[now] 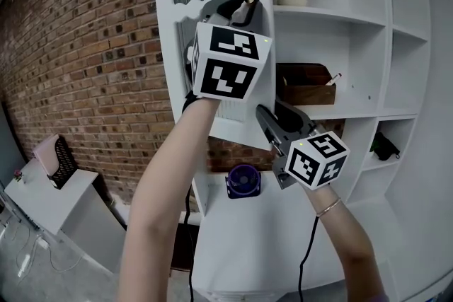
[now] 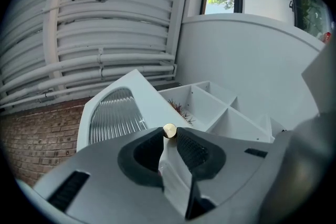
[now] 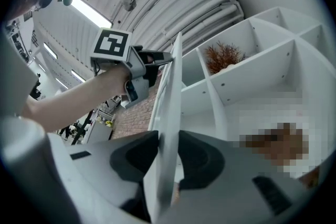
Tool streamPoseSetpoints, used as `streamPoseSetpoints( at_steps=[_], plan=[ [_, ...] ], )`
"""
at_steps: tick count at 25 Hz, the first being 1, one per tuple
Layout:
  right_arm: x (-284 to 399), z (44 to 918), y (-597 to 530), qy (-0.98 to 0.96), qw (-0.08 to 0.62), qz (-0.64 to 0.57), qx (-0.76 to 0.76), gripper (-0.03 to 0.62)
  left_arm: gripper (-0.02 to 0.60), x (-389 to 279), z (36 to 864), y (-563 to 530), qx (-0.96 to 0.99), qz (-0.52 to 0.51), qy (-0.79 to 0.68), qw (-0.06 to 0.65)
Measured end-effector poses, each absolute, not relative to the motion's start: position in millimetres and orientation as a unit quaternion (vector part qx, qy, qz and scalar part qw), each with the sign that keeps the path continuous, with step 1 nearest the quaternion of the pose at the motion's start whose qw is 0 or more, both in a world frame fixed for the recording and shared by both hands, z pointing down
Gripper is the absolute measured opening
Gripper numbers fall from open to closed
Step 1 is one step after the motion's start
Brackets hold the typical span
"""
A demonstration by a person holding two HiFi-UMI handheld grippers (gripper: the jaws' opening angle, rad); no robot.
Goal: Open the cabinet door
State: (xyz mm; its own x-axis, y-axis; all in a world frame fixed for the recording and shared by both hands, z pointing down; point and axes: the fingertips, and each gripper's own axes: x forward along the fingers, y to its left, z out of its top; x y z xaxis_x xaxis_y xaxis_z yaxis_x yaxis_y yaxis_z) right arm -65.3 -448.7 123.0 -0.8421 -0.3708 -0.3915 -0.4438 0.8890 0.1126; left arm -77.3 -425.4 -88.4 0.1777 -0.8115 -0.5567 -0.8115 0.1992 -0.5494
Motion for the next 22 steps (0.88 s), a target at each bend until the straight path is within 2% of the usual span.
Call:
streamPoseSetpoints(
  at_steps=[22],
  plan=[
    [-88.0,119.5,-342.8,0.944,0.199,0.128,-0.228,0.08,0.091,-109.6,-90.8,-329.5,-0.672,0.055,0.593,0.441]
  ],
)
